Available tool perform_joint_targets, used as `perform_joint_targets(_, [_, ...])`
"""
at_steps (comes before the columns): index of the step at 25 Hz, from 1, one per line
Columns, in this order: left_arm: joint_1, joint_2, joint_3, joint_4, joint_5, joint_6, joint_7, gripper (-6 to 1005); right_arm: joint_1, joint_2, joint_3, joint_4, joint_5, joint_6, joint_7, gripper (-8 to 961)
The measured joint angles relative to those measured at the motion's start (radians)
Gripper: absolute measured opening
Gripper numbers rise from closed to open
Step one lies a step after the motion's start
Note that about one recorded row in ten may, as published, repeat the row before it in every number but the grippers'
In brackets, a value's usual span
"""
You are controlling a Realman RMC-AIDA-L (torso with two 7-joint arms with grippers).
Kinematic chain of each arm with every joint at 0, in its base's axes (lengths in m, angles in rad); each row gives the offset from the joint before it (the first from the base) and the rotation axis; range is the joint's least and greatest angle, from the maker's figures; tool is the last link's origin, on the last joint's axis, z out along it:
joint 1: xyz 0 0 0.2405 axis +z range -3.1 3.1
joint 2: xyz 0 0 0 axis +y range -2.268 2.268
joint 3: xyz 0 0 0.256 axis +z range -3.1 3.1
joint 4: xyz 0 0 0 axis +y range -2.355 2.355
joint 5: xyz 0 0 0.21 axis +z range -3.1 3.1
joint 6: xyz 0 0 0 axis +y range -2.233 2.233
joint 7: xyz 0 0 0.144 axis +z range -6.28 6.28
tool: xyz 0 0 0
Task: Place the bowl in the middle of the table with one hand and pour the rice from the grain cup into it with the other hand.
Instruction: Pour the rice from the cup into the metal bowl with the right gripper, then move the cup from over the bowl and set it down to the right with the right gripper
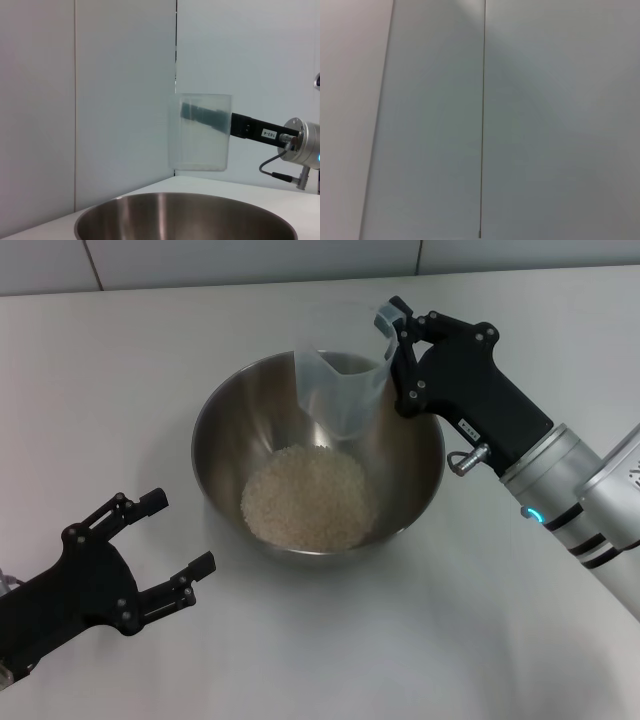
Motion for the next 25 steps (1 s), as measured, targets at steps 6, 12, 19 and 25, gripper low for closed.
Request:
perform_joint_targets(6, [-0.001,0.000,0.001,0.000,0.000,0.004,0.000,872,-0.006,0.001,0.002,0.000,0.010,-0.002,0.003,26])
perform_joint_targets(12, [-0.002,0.000,0.004,-0.001,0.000,0.005,0.000,872,-0.028,0.001,0.038,-0.004,0.023,-0.014,0.000,28])
perform_joint_targets(19, [-0.001,0.000,0.005,-0.003,0.000,0.007,0.000,872,-0.102,0.000,0.230,-0.057,0.024,-0.054,-0.003,31])
perform_joint_targets(25, [-0.001,0.000,0.005,-0.003,0.000,0.023,0.000,872,-0.134,0.000,0.346,-0.133,0.024,-0.042,0.003,33])
